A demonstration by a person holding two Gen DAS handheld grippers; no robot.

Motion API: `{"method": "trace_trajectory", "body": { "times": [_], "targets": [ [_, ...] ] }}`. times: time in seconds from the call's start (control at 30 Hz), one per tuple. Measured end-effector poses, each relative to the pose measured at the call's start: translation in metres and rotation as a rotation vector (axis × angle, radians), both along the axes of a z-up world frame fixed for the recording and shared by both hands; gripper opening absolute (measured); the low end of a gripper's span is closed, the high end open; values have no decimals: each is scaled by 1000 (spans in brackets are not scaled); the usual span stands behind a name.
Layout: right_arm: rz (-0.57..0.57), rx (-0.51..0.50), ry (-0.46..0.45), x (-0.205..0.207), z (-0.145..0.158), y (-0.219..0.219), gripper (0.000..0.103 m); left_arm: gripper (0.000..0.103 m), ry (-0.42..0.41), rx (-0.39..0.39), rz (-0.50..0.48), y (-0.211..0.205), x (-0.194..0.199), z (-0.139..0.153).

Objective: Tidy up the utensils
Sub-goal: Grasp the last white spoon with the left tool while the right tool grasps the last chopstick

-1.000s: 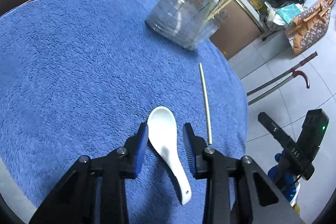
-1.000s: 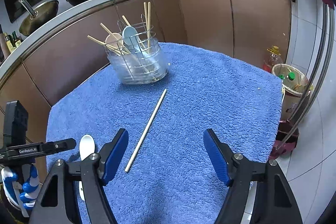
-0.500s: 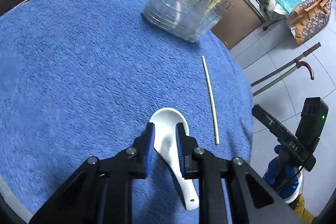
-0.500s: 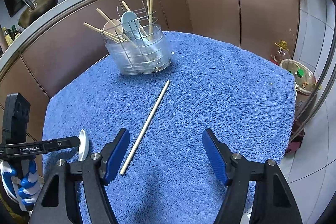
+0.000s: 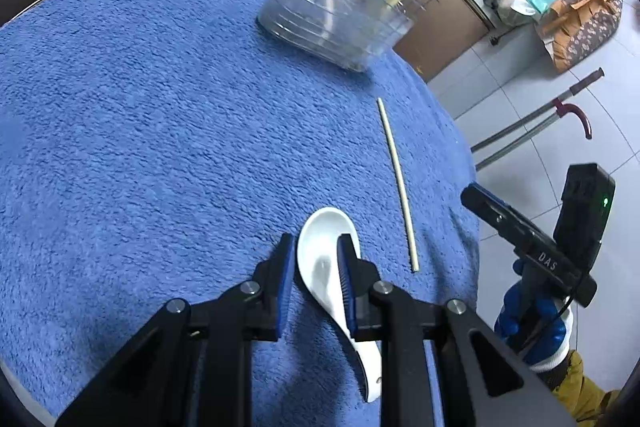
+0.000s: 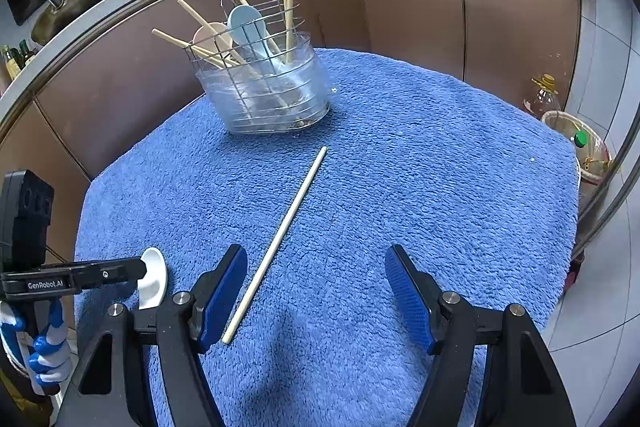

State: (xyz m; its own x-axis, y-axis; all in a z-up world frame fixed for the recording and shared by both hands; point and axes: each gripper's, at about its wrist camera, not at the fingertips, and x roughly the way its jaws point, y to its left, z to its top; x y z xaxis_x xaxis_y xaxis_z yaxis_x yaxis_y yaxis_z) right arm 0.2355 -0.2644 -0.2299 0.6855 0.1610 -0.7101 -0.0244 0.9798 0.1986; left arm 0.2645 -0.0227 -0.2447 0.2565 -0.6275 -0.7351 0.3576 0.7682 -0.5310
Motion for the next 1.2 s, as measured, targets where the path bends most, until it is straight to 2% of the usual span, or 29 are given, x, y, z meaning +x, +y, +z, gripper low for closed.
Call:
{"method": "trace_trajectory", "body": {
  "times": [0.2,0.3,0.4,0.57,0.7,0.77,0.93,1.0,1.07,1.2],
  "targets": [
    [30,-29,14,15,4,6,66,19,2,15,-43,-8,2,-1],
    [53,-10,47,31,8,5,59,15,13,35,-58,-10,5,-1],
    [82,36,117,56,6,1,50,8,36,59,-60,-12,10,-4],
    [92,42,264,104,-4,1,44,8,77,49,-55,-11,17,-6],
    [71,0,350,132,-14,4,39,7,83,63,-67,-11,21,-6],
    [68,7,384,143,-19,6,29,7,80,84,-92,-15,22,-4],
    [45,-115,421,156,-19,18,12,8,73,126,-113,-25,26,-2],
    [44,-135,426,157,-19,20,10,8,55,148,-114,-30,26,-1],
    [43,-126,427,153,-17,19,6,7,40,154,-109,-35,25,0],
    [55,-77,393,132,-4,24,6,5,6,145,-96,-38,19,2]
  ]
}}
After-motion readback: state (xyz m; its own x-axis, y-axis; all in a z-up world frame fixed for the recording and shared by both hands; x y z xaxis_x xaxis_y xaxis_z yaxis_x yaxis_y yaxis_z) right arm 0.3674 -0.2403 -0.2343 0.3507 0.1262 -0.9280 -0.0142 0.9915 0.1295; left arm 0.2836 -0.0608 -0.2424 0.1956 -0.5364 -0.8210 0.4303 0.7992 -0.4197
